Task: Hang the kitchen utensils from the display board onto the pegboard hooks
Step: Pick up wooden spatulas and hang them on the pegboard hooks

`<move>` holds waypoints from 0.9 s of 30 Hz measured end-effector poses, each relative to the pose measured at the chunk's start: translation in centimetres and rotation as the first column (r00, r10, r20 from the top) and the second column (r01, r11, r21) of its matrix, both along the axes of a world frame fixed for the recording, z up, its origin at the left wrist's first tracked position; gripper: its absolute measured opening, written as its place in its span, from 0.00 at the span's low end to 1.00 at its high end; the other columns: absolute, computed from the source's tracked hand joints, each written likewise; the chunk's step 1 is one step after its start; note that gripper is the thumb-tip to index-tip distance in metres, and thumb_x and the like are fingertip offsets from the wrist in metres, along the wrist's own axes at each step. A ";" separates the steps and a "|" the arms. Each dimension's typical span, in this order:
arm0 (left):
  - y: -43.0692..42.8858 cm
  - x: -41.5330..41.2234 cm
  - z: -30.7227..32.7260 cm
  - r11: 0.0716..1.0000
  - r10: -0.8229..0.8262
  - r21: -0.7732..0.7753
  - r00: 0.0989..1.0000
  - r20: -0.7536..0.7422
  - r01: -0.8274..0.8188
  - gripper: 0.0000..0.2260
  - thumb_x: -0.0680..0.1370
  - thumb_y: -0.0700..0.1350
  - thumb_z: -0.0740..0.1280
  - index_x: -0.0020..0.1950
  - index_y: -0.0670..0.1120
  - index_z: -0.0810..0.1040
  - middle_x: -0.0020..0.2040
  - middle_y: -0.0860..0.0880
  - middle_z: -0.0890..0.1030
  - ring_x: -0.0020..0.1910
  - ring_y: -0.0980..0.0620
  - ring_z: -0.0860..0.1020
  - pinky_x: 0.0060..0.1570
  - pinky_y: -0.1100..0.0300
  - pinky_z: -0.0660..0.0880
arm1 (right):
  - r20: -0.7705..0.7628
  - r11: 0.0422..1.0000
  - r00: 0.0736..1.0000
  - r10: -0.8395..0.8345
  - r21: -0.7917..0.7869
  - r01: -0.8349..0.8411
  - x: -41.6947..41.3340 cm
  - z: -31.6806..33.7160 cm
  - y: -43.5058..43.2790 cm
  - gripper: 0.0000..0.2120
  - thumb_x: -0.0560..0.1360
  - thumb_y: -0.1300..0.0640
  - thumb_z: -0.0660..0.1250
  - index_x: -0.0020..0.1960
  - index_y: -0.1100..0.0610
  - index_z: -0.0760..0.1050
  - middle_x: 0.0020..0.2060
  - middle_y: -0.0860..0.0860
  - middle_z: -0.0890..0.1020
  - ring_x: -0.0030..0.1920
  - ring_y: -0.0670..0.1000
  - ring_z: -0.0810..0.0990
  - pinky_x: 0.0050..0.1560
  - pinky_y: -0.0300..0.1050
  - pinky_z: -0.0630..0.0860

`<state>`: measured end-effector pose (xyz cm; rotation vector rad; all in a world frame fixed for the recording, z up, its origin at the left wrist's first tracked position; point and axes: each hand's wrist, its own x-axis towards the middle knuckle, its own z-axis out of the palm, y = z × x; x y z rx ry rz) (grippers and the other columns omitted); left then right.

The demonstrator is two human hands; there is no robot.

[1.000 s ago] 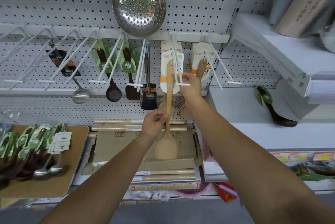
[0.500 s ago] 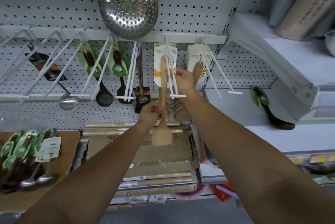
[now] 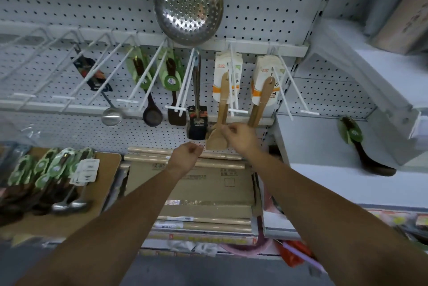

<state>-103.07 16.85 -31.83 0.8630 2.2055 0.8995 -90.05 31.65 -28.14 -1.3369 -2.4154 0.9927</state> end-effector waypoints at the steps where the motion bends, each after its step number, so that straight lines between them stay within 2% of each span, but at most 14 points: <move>1: -1.3 -0.5 0.1 0.999 -0.027 -0.038 0.995 -0.094 0.023 0.20 0.80 0.59 0.62 0.61 0.45 0.80 0.58 0.46 0.82 0.57 0.46 0.79 0.55 0.56 0.74 | 0.055 0.995 0.995 0.085 0.046 -0.087 -0.2 0.0 -0.7 0.27 0.73 0.28 0.54 0.54 0.46 0.80 0.44 0.44 0.84 0.46 0.48 0.82 0.53 0.52 0.79; 3: -4.4 -1.3 0.8 0.992 -0.062 -0.122 0.953 -0.296 0.026 0.26 0.80 0.62 0.59 0.67 0.45 0.76 0.65 0.45 0.78 0.63 0.45 0.76 0.61 0.54 0.72 | 0.149 0.944 0.949 0.279 0.140 -0.299 -1.0 -0.1 -2.5 0.24 0.77 0.33 0.56 0.60 0.48 0.77 0.49 0.49 0.83 0.50 0.51 0.81 0.53 0.52 0.79; 5: -8.1 -2.0 1.8 0.978 -0.083 -0.206 0.881 -0.465 -0.017 0.29 0.79 0.64 0.58 0.71 0.45 0.72 0.69 0.44 0.74 0.66 0.44 0.73 0.64 0.50 0.71 | 0.257 0.819 0.863 0.435 0.285 -0.498 -2.1 0.2 -4.6 0.31 0.76 0.31 0.54 0.68 0.51 0.72 0.58 0.54 0.82 0.57 0.56 0.80 0.57 0.54 0.78; 8: -14.3 -3.2 3.0 0.939 -0.117 -0.331 0.809 -0.575 -0.099 0.35 0.76 0.70 0.51 0.72 0.46 0.68 0.69 0.44 0.73 0.67 0.44 0.72 0.65 0.48 0.70 | 0.353 0.650 0.721 0.596 0.316 -0.692 -4.7 0.5 -8.0 0.36 0.77 0.31 0.55 0.76 0.52 0.64 0.72 0.55 0.72 0.70 0.58 0.72 0.69 0.56 0.69; 9: -16.4 -3.5 3.3 0.926 -0.122 -0.356 0.795 -0.594 -0.124 0.37 0.75 0.71 0.48 0.72 0.46 0.68 0.70 0.44 0.73 0.67 0.44 0.72 0.66 0.47 0.70 | 0.375 0.605 0.677 0.634 0.305 -0.736 -5.6 0.9 -9.4 0.36 0.78 0.31 0.55 0.77 0.53 0.62 0.74 0.54 0.69 0.72 0.57 0.69 0.71 0.54 0.66; 11: -20.5 -4.1 3.9 0.908 -0.095 -0.378 0.792 -0.603 -0.179 0.37 0.75 0.70 0.49 0.73 0.45 0.68 0.71 0.42 0.72 0.68 0.42 0.71 0.68 0.48 0.68 | 0.394 0.507 0.593 0.702 0.309 -0.805 -7.6 1.2 -12.4 0.38 0.78 0.31 0.55 0.78 0.54 0.60 0.76 0.54 0.67 0.74 0.57 0.66 0.73 0.53 0.62; 14: -26.4 -5.0 5.3 0.865 -0.048 -0.426 0.801 -0.597 -0.265 0.33 0.77 0.66 0.54 0.71 0.43 0.70 0.70 0.43 0.73 0.68 0.43 0.71 0.66 0.53 0.68 | 0.401 0.401 0.490 0.774 0.289 -0.869 -10.8 1.6 -17.4 0.37 0.77 0.31 0.56 0.78 0.53 0.61 0.74 0.55 0.69 0.73 0.57 0.68 0.73 0.53 0.61; 17: -32.6 -6.2 6.3 0.818 0.043 -0.428 0.782 -0.621 -0.385 0.33 0.74 0.69 0.54 0.67 0.47 0.74 0.67 0.45 0.76 0.65 0.44 0.74 0.62 0.52 0.72 | 0.421 0.299 0.411 0.808 0.309 -0.903 -14.4 1.9 -22.9 0.38 0.75 0.27 0.54 0.75 0.51 0.65 0.70 0.54 0.74 0.68 0.57 0.72 0.70 0.52 0.65; 22: -42.4 -8.4 7.1 0.762 0.178 -0.403 0.763 -0.622 -0.507 0.31 0.75 0.69 0.57 0.69 0.49 0.73 0.67 0.45 0.75 0.64 0.43 0.74 0.60 0.51 0.72 | 0.456 0.129 0.283 0.844 0.340 -0.932 -20.3 2.4 -32.8 0.37 0.75 0.27 0.53 0.70 0.54 0.70 0.65 0.57 0.77 0.64 0.59 0.75 0.65 0.55 0.70; 27: -52.4 -13.1 6.0 0.666 0.281 -0.442 0.751 -0.597 -0.601 0.38 0.73 0.74 0.52 0.69 0.47 0.71 0.69 0.45 0.74 0.65 0.44 0.74 0.61 0.47 0.74 | 0.491 0.014 0.191 0.850 0.341 -0.940 -27.2 2.2 -43.1 0.32 0.75 0.28 0.55 0.64 0.51 0.73 0.58 0.53 0.80 0.58 0.56 0.79 0.56 0.51 0.74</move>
